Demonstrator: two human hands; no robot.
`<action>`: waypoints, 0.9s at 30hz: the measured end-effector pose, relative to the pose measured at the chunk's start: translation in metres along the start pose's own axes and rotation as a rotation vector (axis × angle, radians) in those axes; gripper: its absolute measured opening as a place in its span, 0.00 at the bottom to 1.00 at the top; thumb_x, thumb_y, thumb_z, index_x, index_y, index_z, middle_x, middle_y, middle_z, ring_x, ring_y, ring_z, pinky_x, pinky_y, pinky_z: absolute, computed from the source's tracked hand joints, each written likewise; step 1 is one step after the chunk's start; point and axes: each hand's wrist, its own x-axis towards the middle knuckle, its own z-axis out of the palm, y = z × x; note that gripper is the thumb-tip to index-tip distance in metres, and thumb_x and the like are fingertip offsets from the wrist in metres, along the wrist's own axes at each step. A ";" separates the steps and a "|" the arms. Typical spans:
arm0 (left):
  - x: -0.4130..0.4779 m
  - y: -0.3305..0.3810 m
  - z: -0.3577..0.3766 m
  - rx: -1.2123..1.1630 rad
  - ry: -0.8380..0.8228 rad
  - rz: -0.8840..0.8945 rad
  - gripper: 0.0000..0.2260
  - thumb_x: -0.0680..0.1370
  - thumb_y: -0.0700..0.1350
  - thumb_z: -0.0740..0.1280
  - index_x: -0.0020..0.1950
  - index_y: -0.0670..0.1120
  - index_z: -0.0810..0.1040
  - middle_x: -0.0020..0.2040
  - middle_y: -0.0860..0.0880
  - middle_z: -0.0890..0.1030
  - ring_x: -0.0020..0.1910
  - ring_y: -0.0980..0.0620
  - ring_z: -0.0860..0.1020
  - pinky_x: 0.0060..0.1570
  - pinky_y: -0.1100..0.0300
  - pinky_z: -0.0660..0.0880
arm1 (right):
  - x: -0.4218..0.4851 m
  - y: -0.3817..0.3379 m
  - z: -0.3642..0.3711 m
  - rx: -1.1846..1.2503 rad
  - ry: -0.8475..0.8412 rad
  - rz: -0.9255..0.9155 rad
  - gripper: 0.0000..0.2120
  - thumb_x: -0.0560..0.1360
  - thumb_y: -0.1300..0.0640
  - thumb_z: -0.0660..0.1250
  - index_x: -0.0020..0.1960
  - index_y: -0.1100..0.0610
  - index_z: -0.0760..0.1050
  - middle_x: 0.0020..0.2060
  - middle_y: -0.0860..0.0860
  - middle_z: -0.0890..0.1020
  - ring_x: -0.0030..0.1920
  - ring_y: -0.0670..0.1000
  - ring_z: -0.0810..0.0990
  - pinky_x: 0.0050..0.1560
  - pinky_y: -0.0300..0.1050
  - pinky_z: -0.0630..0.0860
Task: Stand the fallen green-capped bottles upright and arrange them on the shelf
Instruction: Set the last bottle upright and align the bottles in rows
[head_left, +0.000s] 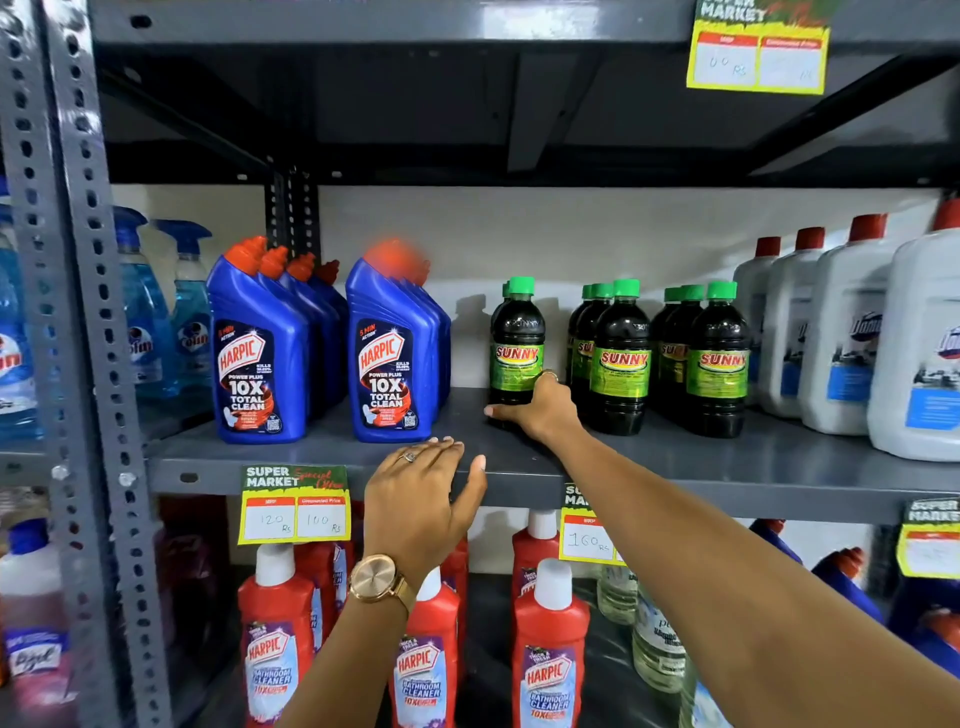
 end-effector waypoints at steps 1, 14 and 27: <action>0.001 0.002 -0.003 0.001 -0.022 -0.024 0.21 0.77 0.57 0.57 0.47 0.46 0.85 0.46 0.50 0.86 0.46 0.51 0.84 0.49 0.58 0.77 | 0.001 0.001 0.000 0.009 -0.004 0.006 0.40 0.62 0.45 0.80 0.65 0.63 0.67 0.62 0.60 0.78 0.62 0.61 0.77 0.62 0.54 0.75; 0.098 0.044 -0.002 -0.459 -0.629 -0.440 0.44 0.68 0.52 0.77 0.72 0.41 0.53 0.62 0.45 0.73 0.64 0.43 0.72 0.54 0.58 0.68 | -0.014 0.043 -0.092 -0.239 -0.057 0.180 0.22 0.64 0.47 0.79 0.38 0.60 0.71 0.41 0.57 0.80 0.49 0.58 0.81 0.43 0.48 0.78; 0.122 0.020 0.073 -0.585 -0.613 -0.575 0.32 0.56 0.50 0.83 0.57 0.47 0.79 0.55 0.47 0.82 0.52 0.48 0.79 0.55 0.59 0.74 | 0.017 0.081 -0.098 0.115 -0.072 0.168 0.42 0.58 0.54 0.84 0.65 0.63 0.68 0.62 0.59 0.77 0.63 0.59 0.75 0.64 0.52 0.73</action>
